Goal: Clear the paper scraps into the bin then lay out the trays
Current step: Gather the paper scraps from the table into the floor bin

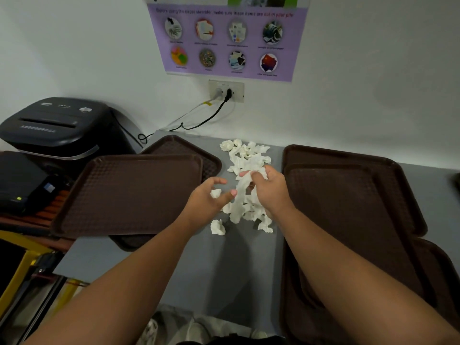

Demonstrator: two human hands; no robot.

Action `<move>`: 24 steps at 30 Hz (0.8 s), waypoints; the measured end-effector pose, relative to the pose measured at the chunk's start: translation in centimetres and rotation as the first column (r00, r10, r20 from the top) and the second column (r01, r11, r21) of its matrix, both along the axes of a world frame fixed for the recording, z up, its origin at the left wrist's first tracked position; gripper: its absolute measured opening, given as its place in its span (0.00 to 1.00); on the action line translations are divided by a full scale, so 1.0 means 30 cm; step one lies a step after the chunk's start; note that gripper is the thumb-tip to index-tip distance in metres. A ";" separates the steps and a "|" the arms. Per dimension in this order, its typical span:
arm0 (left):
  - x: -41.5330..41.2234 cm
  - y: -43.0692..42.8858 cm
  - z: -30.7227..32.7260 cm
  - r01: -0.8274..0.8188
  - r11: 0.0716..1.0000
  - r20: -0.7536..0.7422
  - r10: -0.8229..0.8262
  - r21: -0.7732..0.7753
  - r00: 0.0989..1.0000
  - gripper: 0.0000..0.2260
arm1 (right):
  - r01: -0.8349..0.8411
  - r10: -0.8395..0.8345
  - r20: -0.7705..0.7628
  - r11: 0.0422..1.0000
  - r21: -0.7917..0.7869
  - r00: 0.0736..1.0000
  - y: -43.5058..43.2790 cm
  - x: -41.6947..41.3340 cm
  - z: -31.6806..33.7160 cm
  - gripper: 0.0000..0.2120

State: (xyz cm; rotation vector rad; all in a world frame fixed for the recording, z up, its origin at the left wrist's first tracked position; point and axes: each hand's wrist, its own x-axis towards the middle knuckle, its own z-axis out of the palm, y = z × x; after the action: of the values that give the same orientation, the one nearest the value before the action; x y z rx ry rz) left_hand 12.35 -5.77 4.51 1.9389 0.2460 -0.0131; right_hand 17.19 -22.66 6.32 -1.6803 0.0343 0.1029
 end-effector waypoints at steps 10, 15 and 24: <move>-0.050 0.002 -0.010 -0.083 0.996 -0.025 0.083 0.017 0.996 0.15 | -0.107 0.110 -0.024 0.989 0.104 0.994 0.043 0.020 0.063 0.08; -0.107 0.025 0.005 -0.206 0.970 0.034 0.204 0.130 0.978 0.14 | -0.191 0.196 -0.033 0.976 0.105 0.980 0.055 0.017 0.086 0.17; -0.261 0.057 0.010 -0.470 0.868 0.071 0.465 0.160 0.882 0.15 | -0.334 0.390 -0.101 0.875 0.351 0.916 0.165 -0.021 0.179 0.18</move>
State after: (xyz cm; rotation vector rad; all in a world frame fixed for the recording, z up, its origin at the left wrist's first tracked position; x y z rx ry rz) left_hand 4.53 -4.05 4.80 2.0021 0.7147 0.3705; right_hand 16.54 -17.71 11.69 -1.3233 -0.1663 0.5105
